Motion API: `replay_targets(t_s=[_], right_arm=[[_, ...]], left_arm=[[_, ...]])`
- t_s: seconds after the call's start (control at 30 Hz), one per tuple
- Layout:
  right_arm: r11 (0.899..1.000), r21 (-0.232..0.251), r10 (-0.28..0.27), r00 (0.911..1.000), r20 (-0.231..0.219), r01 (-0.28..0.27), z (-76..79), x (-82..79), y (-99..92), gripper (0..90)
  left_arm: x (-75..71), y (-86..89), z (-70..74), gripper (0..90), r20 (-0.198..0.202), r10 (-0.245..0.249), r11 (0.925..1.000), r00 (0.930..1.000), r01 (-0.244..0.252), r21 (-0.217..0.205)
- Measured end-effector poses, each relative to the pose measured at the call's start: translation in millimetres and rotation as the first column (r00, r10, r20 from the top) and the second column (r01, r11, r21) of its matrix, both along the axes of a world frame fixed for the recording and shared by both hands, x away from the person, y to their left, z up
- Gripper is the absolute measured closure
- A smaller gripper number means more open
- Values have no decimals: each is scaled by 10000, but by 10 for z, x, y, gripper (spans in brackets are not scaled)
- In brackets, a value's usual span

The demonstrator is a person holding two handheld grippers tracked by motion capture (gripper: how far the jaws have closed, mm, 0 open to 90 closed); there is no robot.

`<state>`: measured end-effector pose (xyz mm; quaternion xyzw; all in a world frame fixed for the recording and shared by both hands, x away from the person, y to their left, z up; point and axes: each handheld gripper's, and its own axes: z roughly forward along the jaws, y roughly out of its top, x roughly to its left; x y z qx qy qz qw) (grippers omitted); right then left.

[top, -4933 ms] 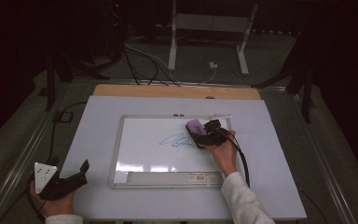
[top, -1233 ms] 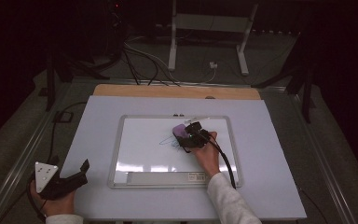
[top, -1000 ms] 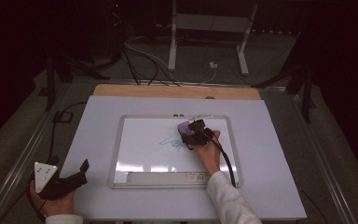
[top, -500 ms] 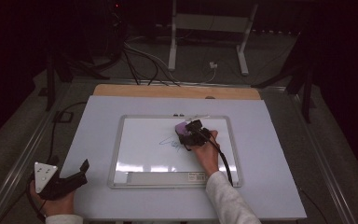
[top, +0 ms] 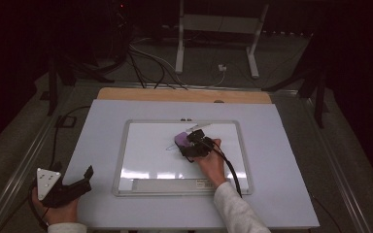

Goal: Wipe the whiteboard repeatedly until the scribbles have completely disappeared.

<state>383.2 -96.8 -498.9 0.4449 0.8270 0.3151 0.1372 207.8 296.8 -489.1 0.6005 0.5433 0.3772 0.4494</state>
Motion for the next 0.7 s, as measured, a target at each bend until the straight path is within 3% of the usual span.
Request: replay_targets(t_s=[0.07,0.13,0.23,0.43,0.6,0.7], right_arm=[[9990,-233,-364,9991,217,369,2,34,-35,413],[9975,-183,-683,9975,158,686,1,71,-81,414],[9974,-140,-700,9974,147,702,-1,63,-82,414],[9998,97,168,9998,-97,-167,-1,-71,16,414],[9955,127,938,9953,-238,-935,9,-203,74,414],[9968,-190,771,9970,-30,-771,19,-185,58,414]], left_arm=[[-2,3,1,6,17,9,10000,10000,-9,-20],[3,7,-4,6,1,4,10000,10000,-4,-26],[10,2,-8,6,-49,-33,10000,10000,34,23],[8,-3,-5,6,-28,-30,10000,10000,30,34],[7,-3,-5,6,-32,-25,10000,10000,25,39],[0,-1,1,6,3,-2,10000,10000,2,9]])
